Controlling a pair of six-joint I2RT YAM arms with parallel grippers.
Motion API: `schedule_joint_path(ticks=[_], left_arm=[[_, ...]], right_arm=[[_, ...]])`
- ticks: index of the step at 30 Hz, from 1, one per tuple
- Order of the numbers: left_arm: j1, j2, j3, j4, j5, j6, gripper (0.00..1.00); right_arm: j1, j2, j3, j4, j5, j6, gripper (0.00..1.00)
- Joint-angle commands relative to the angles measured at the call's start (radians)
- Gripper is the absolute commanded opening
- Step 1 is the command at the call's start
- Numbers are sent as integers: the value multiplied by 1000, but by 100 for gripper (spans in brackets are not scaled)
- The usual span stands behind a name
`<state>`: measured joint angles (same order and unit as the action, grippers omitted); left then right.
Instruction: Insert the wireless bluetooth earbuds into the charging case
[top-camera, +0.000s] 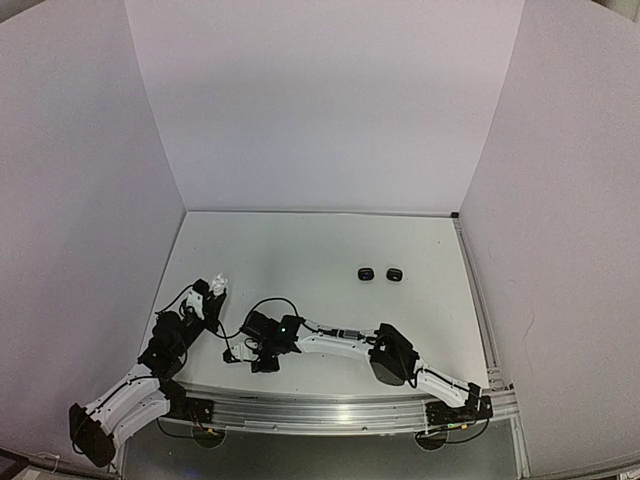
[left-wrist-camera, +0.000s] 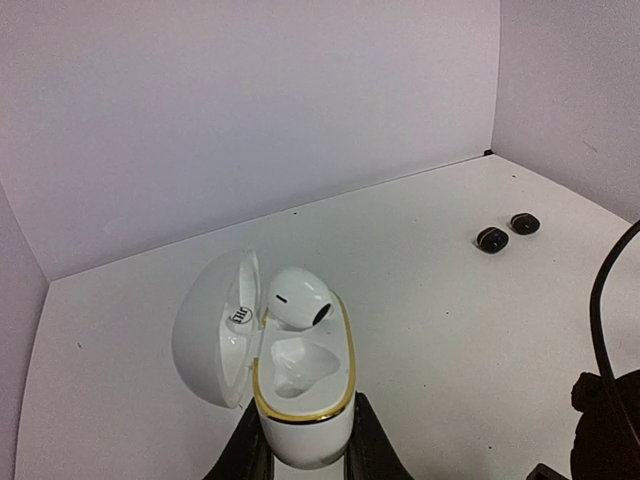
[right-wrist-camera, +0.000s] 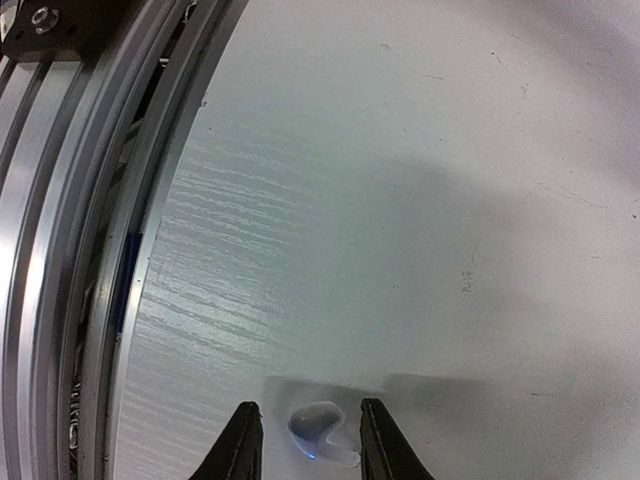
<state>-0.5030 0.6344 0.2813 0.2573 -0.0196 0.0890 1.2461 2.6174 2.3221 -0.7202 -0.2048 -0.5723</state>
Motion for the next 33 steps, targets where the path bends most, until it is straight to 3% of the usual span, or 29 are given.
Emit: schedule_joint_path(ticks=[1, 21, 31, 33], left_arm=[[9, -10, 40, 143, -9, 7, 0], [9, 19, 52, 100, 61, 15, 0], [9, 19, 47, 100, 59, 21, 0], [9, 19, 48, 100, 57, 25, 0]], right_arm=[[40, 64, -41, -128, 32, -65, 29], [39, 97, -4, -128, 39, -68, 23], [39, 88, 30, -125, 51, -7, 0], [33, 76, 71, -123, 45, 51, 0]])
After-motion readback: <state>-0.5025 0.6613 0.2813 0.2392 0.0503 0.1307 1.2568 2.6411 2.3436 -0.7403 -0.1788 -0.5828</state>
